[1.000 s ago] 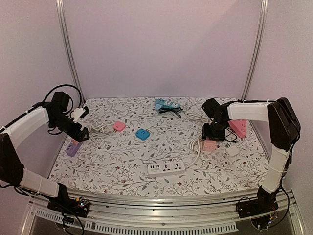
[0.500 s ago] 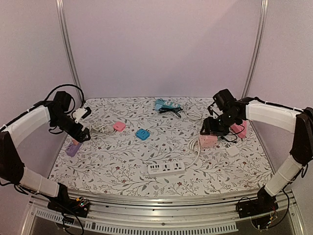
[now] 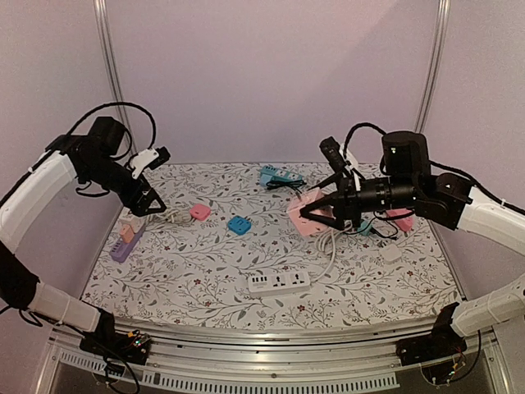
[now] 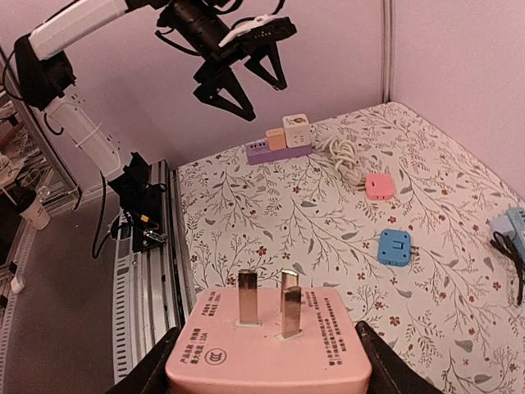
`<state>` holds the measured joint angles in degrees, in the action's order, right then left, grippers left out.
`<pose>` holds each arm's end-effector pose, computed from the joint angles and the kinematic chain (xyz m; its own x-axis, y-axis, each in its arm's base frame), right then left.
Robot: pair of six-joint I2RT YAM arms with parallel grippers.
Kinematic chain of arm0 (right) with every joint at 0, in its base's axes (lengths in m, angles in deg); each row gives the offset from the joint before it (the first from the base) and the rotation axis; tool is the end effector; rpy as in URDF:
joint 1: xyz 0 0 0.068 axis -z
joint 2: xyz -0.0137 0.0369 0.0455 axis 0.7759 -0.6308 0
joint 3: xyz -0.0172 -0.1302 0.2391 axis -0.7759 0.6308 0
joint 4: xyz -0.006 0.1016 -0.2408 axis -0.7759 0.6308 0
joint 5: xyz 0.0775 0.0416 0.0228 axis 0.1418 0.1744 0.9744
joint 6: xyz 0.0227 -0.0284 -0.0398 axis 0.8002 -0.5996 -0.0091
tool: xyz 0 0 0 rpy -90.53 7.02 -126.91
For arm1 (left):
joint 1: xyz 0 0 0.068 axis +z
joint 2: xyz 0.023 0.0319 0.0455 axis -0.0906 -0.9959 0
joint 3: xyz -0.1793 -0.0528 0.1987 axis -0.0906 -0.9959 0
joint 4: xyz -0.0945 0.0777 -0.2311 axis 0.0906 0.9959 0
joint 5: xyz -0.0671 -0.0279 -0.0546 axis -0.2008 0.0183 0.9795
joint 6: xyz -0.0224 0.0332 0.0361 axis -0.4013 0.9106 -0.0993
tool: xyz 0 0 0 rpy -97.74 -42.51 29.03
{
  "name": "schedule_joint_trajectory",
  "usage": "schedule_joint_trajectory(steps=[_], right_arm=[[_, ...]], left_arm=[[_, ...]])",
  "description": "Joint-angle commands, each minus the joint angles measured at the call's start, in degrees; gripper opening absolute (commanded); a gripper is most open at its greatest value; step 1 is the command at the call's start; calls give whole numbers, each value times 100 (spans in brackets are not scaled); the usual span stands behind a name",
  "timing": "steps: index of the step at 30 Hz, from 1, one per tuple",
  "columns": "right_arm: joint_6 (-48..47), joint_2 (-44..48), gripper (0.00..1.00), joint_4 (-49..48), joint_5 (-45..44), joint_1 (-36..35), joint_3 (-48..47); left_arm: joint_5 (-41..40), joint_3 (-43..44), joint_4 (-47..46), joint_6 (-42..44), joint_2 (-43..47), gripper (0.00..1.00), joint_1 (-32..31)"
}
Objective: Insert the plug
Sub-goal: Pick up the plug from the center of the board.
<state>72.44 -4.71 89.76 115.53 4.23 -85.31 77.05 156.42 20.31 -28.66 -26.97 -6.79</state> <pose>0.1771 0.2118 0.3559 -0.2986 -0.2615 -0.9179 -0.9282 0.3034 0.2155 0.2457 -0.0625 0.3452 -0.5728 0.5927 -0.5662 0.7035 0.7100 0.0314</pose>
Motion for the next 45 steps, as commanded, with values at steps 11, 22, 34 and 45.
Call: schedule_joint_trajectory(steps=[11, 22, 34, 45], right_arm=[[-1570, -777, 0, -1128, 177, -1069, -1106], [-1630, -1033, 0, -1120, 24, -1356, -1068], [-2172, -865, 0, -1074, -172, -1372, -764], [-2228, -728, 0, -1102, 167, -1387, -698]], left_arm=[[627, 1458, 1440, 579, 269, 92, -2067], [455, 1784, 848, 557, -36, 96, -3674], [-253, 938, -1033, -76, 214, 97, -4722], [-94, 921, -1558, -309, -311, 88, -4778]])
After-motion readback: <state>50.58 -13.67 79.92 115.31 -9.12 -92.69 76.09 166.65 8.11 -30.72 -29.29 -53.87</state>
